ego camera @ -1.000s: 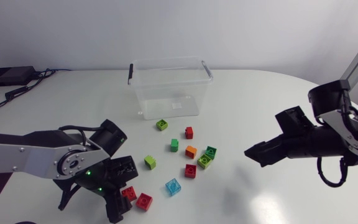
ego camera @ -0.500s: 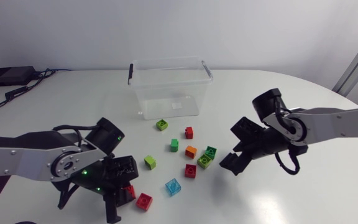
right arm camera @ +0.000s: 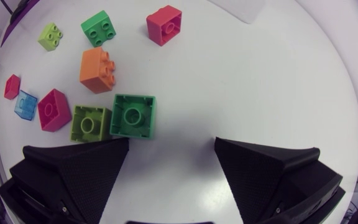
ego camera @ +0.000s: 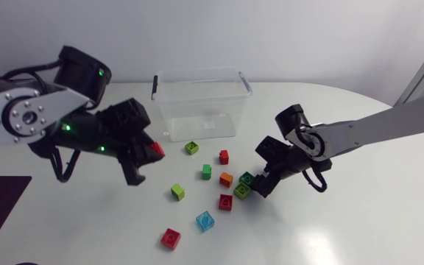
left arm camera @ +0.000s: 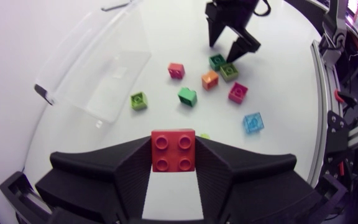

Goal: Place the duplo bricks in the container

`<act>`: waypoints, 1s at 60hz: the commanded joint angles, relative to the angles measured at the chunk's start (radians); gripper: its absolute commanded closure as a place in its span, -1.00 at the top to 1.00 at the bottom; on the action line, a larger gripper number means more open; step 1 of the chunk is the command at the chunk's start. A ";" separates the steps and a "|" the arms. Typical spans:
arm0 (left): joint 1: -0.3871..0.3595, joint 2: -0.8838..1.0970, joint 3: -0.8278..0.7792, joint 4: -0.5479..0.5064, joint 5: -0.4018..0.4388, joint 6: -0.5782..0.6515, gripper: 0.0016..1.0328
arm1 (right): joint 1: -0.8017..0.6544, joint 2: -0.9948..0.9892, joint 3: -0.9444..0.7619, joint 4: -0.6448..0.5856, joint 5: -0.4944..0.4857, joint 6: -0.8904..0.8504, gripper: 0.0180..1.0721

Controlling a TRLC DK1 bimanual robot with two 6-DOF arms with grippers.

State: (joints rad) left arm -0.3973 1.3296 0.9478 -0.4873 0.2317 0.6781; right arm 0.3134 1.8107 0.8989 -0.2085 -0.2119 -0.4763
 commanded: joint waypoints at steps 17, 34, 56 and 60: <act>0.058 0.214 0.298 0.124 0.023 -0.091 -0.43 | 0.049 0.033 0.060 -0.035 0.008 -0.016 0.90; 0.110 0.410 0.476 0.223 0.023 -0.161 -0.43 | 0.093 0.047 0.112 -0.071 0.043 0.015 0.89; 0.130 0.620 0.664 0.277 0.018 -0.201 -0.41 | 0.118 0.107 0.152 -0.101 0.115 0.067 -0.12; 0.126 0.649 0.694 0.286 0.011 -0.207 -0.40 | 0.118 0.087 0.136 -0.103 0.121 0.074 -0.19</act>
State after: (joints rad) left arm -0.2695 1.9293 1.5848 -0.2211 0.2462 0.4950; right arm 0.4252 1.8965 1.0485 -0.2890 -0.1070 -0.4221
